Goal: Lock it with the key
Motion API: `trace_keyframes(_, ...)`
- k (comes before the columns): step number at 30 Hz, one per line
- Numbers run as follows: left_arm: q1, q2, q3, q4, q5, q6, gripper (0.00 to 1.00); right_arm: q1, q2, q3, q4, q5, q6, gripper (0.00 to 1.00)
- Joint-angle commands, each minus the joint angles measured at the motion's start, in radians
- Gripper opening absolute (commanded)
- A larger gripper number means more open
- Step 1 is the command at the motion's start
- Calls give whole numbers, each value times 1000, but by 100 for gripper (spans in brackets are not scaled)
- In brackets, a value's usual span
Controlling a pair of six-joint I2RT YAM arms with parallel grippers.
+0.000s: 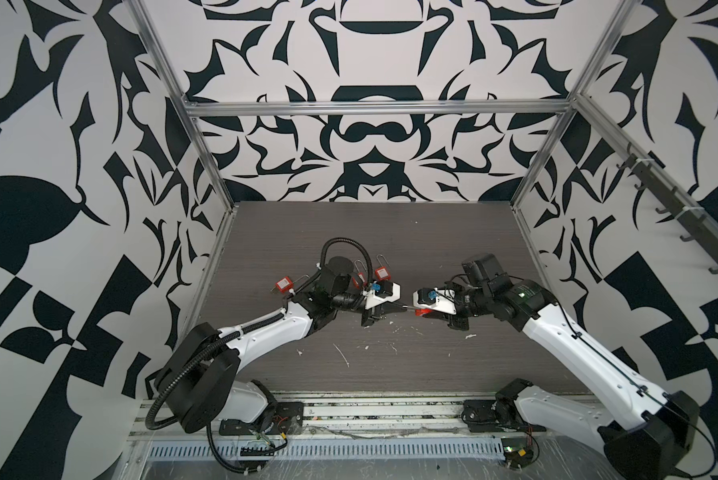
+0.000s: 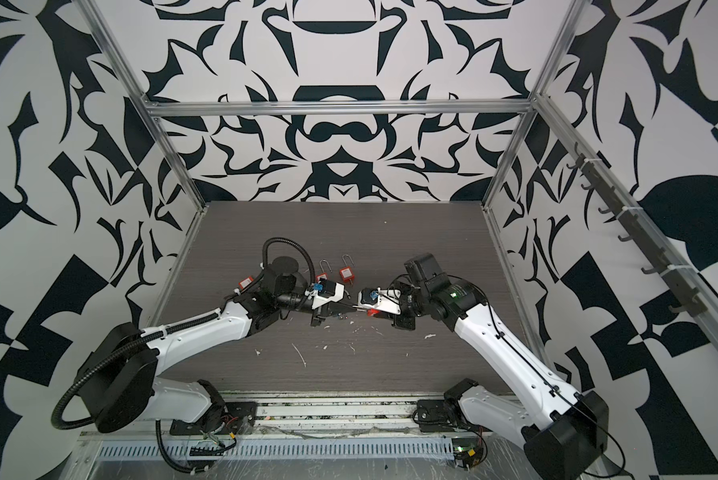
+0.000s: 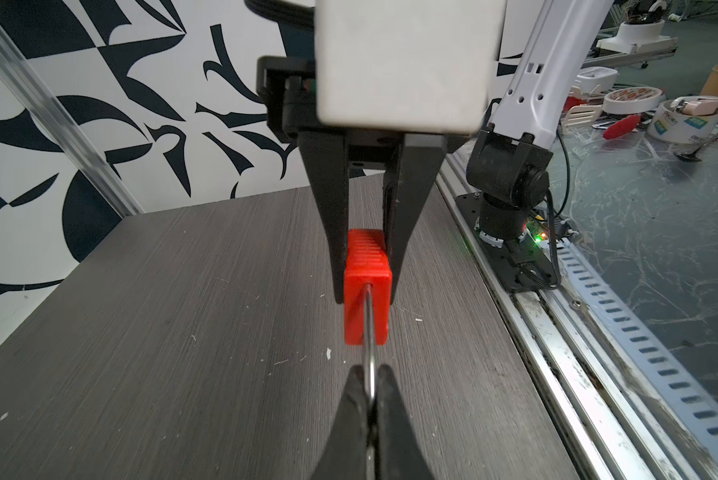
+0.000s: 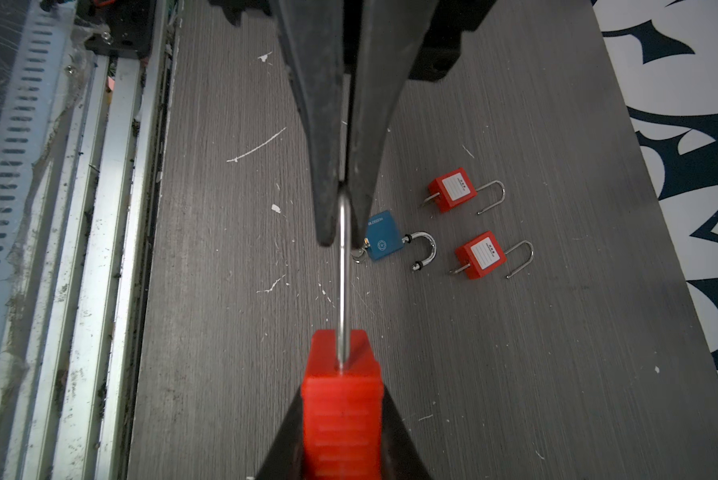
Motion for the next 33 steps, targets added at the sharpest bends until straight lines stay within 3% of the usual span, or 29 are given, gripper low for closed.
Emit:
trace_keyframes(1,-37,31,-47,106,-35,-49,0,7,0,50,104,-120,19,14)
trace_keyframes(7,-56,84,-75,233,-64,-65,0,7,41,89,97,-202,44,15)
trace_keyframes(14,-59,124,-87,338,-58,-117,0,6,66,109,101,-207,41,16)
trace_keyframes(18,-48,110,-91,331,-67,-115,0,6,45,109,71,-151,31,25)
trace_keyframes(26,3,77,-96,334,-31,-126,0,5,12,142,-81,-66,75,54)
trace_keyframes(33,6,79,-88,341,-11,-134,0,5,-53,184,-140,-13,135,56)
